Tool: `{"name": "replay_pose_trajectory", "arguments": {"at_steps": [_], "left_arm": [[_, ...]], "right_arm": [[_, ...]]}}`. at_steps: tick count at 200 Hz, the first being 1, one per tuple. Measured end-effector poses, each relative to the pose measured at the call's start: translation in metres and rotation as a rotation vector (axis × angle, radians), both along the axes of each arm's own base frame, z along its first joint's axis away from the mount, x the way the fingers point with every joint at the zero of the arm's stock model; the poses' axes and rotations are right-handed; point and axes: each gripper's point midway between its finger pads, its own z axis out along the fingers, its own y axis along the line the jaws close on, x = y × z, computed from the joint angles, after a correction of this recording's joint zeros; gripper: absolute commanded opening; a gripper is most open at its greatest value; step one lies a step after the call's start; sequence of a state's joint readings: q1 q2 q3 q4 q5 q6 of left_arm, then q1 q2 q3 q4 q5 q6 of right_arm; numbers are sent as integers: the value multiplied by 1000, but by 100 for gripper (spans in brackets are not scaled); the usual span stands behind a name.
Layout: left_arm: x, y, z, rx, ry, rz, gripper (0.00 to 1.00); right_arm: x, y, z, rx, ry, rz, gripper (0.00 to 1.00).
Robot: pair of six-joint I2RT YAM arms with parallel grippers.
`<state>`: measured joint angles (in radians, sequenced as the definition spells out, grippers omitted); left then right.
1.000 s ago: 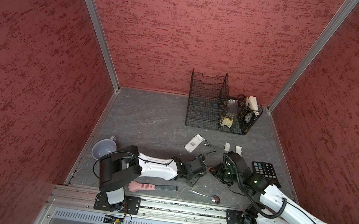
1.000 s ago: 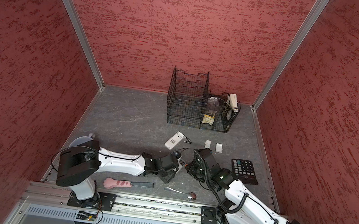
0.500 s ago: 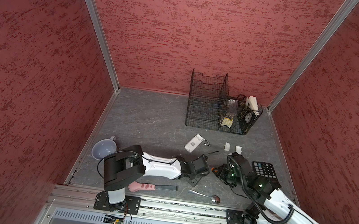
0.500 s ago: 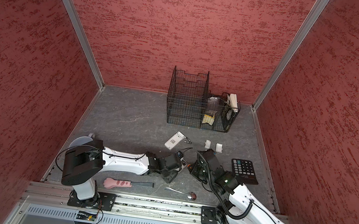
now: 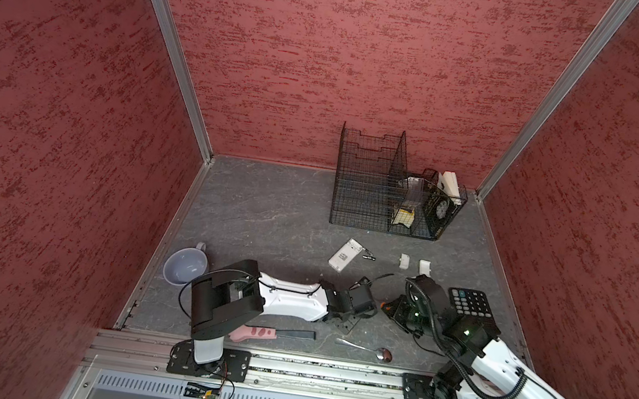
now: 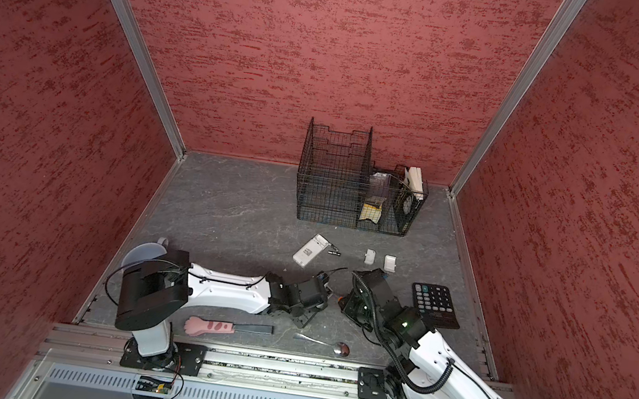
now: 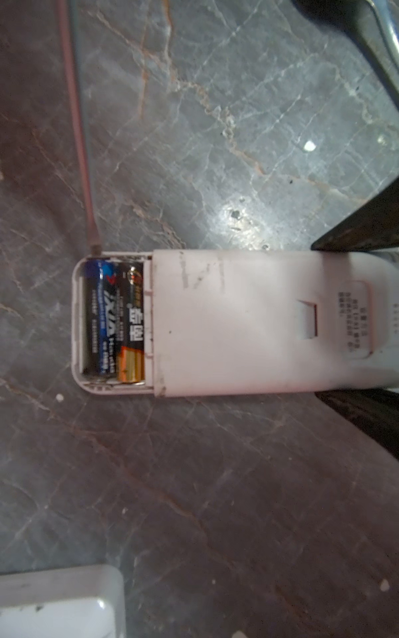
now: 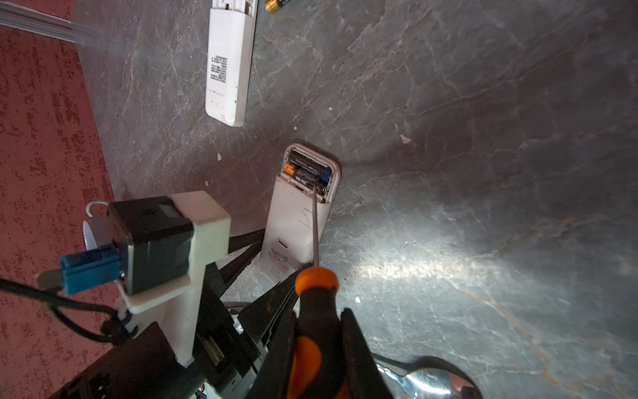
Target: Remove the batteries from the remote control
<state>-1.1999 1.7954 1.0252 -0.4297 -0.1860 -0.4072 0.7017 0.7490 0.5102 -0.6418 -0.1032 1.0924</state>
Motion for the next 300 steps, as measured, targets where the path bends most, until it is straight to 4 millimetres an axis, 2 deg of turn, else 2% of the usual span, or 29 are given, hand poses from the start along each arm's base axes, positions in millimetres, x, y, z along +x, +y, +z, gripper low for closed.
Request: {"name": "replay_pose_trajectory", "arguments": {"at_steps": [76,300], "left_arm": [[0,0,0,1,-1,4,46],[-1,-1,-1,3,-5,7,43]], "right_arm": [[-3,-4,-12,-18,23,-6,0],[1,-4,-16,-29,31,-14,0]]}}
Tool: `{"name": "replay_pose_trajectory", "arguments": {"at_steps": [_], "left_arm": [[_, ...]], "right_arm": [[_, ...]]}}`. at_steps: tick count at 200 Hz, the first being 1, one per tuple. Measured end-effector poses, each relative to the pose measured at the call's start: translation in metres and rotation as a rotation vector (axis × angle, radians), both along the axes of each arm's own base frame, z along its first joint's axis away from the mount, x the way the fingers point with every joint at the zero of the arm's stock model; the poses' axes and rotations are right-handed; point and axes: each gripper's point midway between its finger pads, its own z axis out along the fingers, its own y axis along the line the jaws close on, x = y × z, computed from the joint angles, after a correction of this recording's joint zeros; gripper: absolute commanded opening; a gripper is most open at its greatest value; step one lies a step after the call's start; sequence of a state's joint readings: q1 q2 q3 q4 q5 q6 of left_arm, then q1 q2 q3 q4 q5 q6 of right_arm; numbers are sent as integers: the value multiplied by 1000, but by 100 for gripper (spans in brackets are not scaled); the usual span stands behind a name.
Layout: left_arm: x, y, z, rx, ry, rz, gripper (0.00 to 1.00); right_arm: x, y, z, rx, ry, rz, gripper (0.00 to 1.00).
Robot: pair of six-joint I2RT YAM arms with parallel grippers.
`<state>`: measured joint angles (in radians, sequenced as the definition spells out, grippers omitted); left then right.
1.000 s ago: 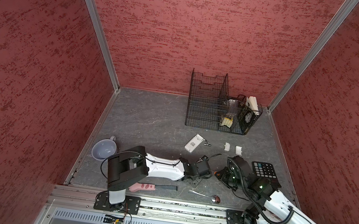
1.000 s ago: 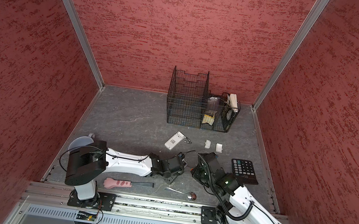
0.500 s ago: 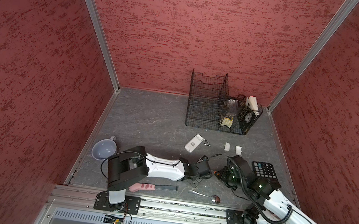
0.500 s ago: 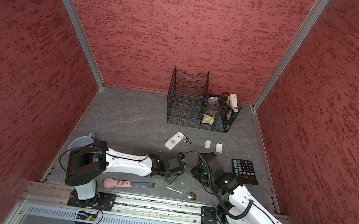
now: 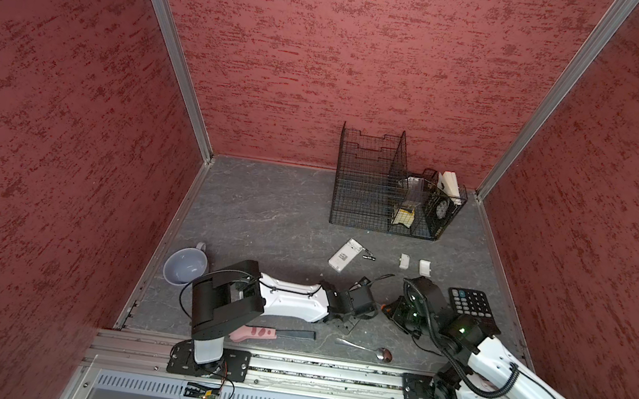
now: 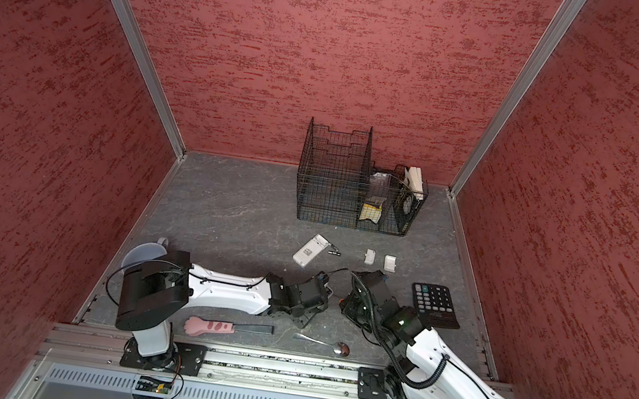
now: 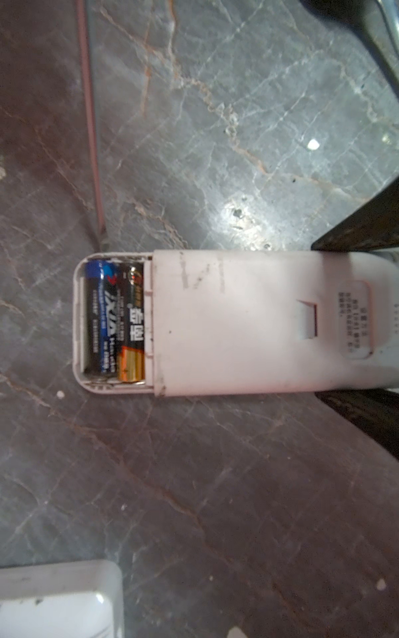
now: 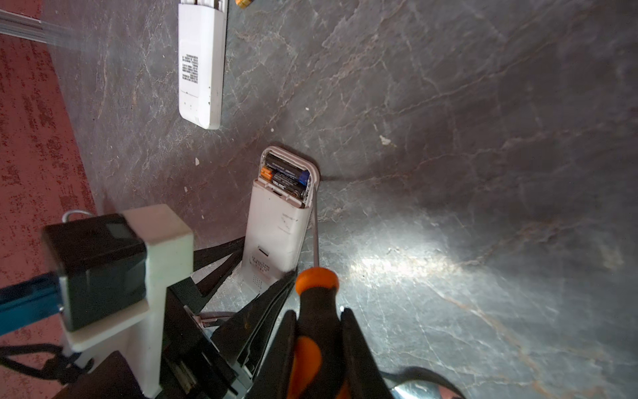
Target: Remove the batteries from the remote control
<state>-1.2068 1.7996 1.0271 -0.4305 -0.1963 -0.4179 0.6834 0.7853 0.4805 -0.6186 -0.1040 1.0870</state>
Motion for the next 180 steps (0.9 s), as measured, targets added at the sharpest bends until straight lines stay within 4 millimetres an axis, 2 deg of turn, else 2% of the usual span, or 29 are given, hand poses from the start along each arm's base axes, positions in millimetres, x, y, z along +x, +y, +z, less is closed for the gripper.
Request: {"name": "replay_pose_trajectory", "arguments": {"at_steps": [180], "left_arm": [[0,0,0,-1,-3,13,42]], "right_arm": [[4,2,2,-8,-5,14,0]]}}
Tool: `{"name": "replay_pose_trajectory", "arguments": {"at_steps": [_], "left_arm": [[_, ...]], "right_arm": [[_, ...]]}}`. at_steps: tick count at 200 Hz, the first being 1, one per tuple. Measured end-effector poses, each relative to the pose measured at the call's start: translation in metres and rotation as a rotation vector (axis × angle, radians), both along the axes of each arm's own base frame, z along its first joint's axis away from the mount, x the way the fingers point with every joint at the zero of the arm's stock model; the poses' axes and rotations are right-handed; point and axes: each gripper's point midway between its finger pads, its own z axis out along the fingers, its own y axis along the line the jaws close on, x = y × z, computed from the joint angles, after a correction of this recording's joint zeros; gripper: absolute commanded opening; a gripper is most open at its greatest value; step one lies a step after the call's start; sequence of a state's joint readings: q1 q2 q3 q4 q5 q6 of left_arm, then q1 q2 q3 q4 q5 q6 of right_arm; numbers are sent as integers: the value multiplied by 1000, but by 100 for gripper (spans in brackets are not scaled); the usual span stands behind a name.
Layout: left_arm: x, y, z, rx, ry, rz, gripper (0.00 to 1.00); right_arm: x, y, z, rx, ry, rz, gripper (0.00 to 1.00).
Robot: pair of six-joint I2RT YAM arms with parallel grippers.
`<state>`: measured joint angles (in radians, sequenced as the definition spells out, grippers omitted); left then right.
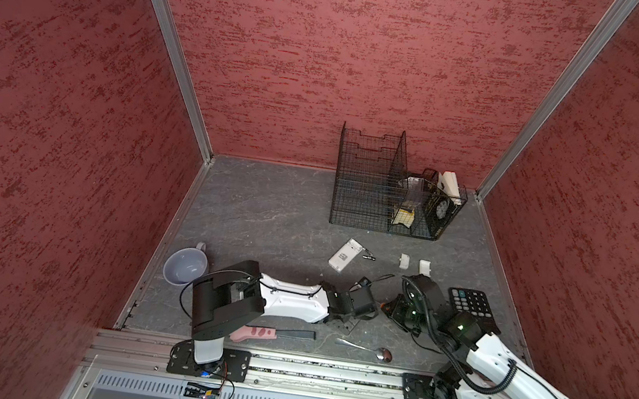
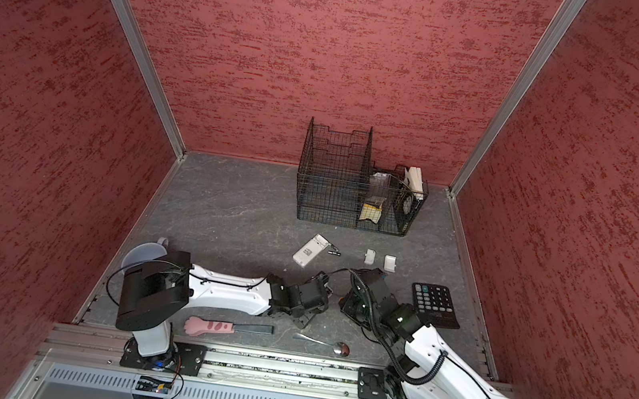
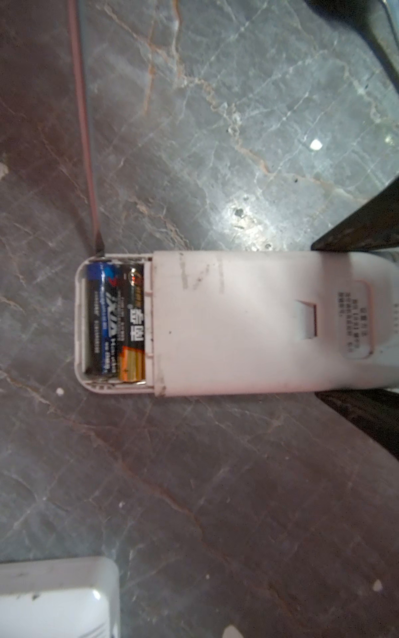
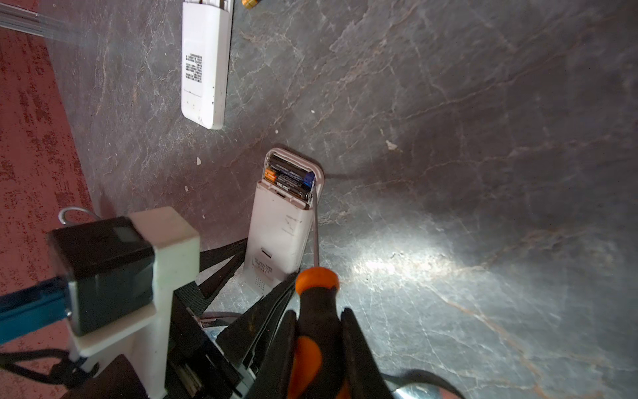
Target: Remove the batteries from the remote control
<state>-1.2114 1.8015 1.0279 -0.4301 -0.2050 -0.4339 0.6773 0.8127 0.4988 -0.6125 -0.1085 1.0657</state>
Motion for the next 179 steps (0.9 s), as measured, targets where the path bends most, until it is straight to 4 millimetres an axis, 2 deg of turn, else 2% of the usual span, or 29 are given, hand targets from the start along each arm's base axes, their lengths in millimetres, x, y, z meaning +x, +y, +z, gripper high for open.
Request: {"name": "replay_pose_trajectory", "arguments": {"at_steps": [103,179], "left_arm": [[0,0,0,0,0,2,41],[0,0,0,3,2,3,40]], "right_arm": [[4,3,11,5,-18,7,0],[5,3,10,4,-16,5,0]]}}
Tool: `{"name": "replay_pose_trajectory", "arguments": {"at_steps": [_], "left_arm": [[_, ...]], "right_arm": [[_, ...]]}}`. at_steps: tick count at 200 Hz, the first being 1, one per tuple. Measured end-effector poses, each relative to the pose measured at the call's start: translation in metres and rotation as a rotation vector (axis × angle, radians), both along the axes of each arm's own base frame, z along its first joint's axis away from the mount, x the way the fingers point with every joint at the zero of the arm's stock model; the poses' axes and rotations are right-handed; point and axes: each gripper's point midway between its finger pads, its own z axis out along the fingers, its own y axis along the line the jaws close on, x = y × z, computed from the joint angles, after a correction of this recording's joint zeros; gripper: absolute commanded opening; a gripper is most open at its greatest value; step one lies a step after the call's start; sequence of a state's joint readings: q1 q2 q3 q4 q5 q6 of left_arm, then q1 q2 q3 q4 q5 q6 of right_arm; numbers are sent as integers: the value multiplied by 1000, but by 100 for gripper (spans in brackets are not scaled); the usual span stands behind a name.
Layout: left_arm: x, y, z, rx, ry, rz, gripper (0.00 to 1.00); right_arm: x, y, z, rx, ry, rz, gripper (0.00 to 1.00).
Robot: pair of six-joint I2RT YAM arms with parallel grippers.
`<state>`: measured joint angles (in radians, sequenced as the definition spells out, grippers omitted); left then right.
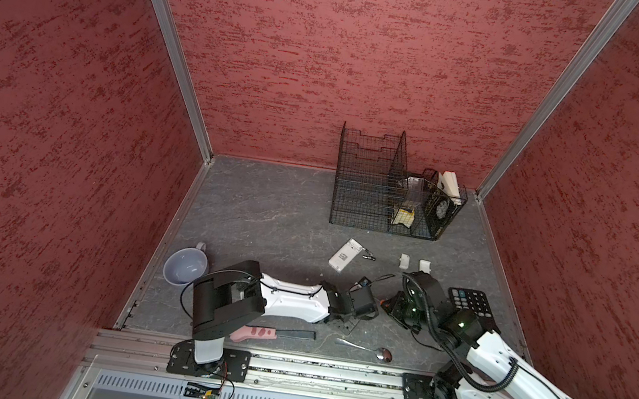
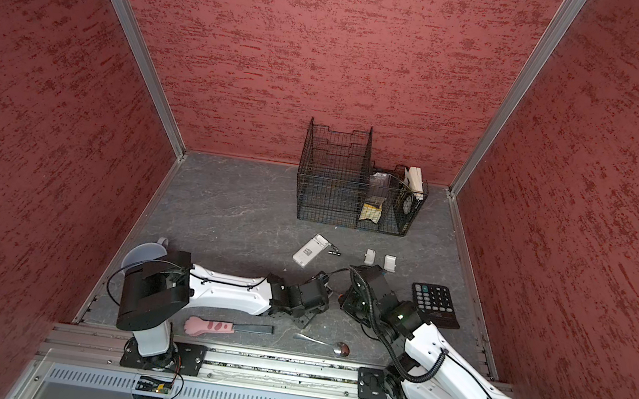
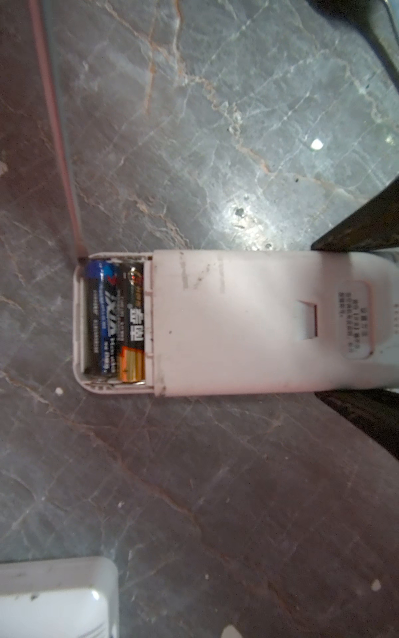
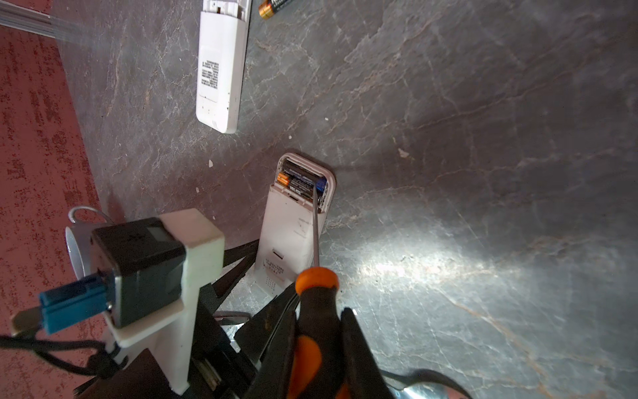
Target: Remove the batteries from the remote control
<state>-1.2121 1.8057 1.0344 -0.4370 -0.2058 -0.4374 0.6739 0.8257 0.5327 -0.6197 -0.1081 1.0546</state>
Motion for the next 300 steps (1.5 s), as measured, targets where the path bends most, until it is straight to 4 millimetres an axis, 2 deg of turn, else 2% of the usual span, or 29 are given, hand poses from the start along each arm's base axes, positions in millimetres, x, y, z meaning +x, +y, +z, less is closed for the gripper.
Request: {"name": "replay_pose_trajectory", "arguments": {"at_steps": [48,300], "left_arm": [[0,0,0,1,0,0,40],[0,0,0,3,1,3,40]], "right_arm": [[-2,-2,-6,-5,9,-1,0],[-6,-1,-10,14,19,1,0]]}}
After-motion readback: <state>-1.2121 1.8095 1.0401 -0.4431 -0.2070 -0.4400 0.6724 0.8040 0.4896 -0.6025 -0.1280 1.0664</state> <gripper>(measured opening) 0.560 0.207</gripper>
